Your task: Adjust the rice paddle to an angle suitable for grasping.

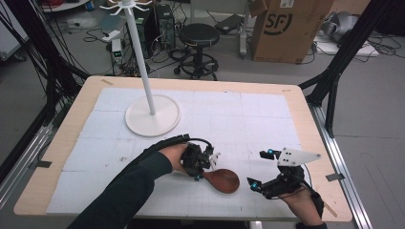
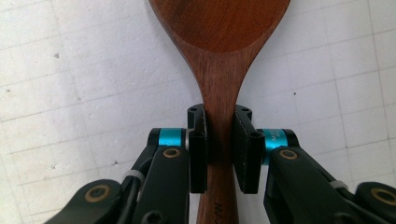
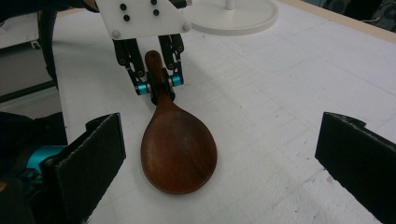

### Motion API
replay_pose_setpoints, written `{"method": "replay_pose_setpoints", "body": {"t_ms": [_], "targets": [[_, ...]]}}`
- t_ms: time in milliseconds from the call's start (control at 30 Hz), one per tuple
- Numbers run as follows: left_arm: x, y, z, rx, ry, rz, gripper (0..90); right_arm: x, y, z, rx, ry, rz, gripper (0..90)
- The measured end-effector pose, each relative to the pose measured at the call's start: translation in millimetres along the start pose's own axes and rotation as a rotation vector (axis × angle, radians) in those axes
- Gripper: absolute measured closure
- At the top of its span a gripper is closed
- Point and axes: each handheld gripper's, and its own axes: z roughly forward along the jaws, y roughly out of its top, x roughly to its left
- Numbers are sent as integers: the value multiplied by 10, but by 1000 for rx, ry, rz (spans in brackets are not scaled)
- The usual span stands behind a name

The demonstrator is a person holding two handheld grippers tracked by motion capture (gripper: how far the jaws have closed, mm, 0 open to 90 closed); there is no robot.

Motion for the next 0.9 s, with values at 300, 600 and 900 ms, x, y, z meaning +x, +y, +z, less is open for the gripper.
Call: {"method": "replay_pose_setpoints", "body": {"t_ms": [300,600,900], "targets": [[23,-14,10,6,42,-25,610,3,-5,2,4,0,0,3],[5,-132,-219,-47,71,-78,546,5,-10,-18,3,-3,0,3],[-65,-603,-414,-53,94,-180,598,11,-5,-8,3,1,3,3]]}}
